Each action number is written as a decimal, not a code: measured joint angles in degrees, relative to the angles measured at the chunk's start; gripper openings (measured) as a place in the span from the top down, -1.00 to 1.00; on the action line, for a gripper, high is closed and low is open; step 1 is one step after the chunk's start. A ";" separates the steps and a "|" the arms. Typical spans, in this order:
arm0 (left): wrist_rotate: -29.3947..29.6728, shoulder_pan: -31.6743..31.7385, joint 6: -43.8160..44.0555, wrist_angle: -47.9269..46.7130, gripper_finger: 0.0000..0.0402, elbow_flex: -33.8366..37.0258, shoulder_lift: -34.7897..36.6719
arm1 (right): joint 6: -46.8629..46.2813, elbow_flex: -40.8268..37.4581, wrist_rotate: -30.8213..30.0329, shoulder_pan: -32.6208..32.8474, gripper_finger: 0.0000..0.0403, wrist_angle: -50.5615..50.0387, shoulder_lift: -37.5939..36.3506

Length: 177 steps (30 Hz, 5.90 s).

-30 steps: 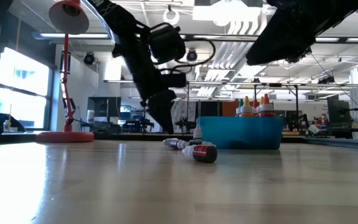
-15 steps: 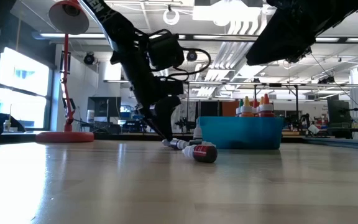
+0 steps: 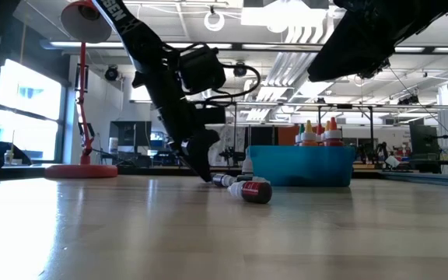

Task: Pick & Place food coloring
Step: Put the top small white food coloring bottle into the blue bin, then put the small red food coloring bottle into the blue bin, then put the bottom small red food coloring bottle into the blue bin

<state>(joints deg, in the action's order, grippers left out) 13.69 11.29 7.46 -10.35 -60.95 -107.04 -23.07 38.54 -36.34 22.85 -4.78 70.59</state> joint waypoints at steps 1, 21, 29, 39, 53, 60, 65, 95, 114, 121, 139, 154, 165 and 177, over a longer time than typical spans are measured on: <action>-0.20 0.00 -0.52 0.03 0.64 0.00 0.00 | 0.00 0.00 0.00 0.01 0.31 -0.01 0.00; 0.79 -0.49 -0.07 0.22 0.96 -1.33 3.50 | -0.02 0.00 0.14 0.02 0.31 0.23 0.00; 2.92 -4.30 -6.38 0.04 0.96 -8.47 7.81 | 0.49 0.02 0.78 0.02 0.31 0.80 0.00; -3.41 -4.12 -10.86 4.00 0.84 -13.47 0.92 | 0.27 0.02 0.95 0.02 0.31 1.31 0.00; 5.45 -4.67 -14.61 3.34 0.15 -15.03 0.31 | 0.05 0.02 4.94 0.02 0.31 1.46 0.00; 11.81 -9.48 -12.12 -31.58 0.13 -28.74 7.55 | 2.63 0.02 4.81 0.02 0.31 2.47 0.00; 16.54 -13.96 -5.59 -52.93 0.13 -37.50 13.54 | 4.14 0.02 5.07 0.00 0.31 4.63 2.12; 24.38 -28.55 17.90 -29.34 0.13 6.84 24.49 | -16.98 46.55 19.04 -0.55 0.31 -26.99 46.17; 21.82 -28.57 17.89 -30.07 0.13 6.84 24.50 | -15.71 50.84 20.06 -3.37 0.31 -32.53 54.77; 21.79 -28.57 17.89 -30.06 0.13 6.84 24.50 | -6.96 50.68 25.29 -3.38 0.31 -36.73 46.28; 21.34 -28.57 17.94 -29.99 0.13 6.82 24.48 | 7.04 50.48 25.47 -0.32 0.31 -41.60 48.91; 21.23 -28.57 17.87 -30.23 0.13 6.82 24.48 | 7.09 46.89 36.39 -4.33 0.31 -41.22 49.18; 21.23 -28.57 16.94 -30.06 0.13 6.80 24.46 | 6.62 42.94 34.85 -4.79 0.31 -36.84 48.52; 21.24 -28.57 16.92 -29.97 0.13 6.80 24.46 | 8.15 43.36 33.71 -5.15 0.31 -35.80 47.68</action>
<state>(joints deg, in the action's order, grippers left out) 34.93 -17.28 24.38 -40.32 -54.15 -82.59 -14.92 81.91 -2.62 17.70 -40.57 118.26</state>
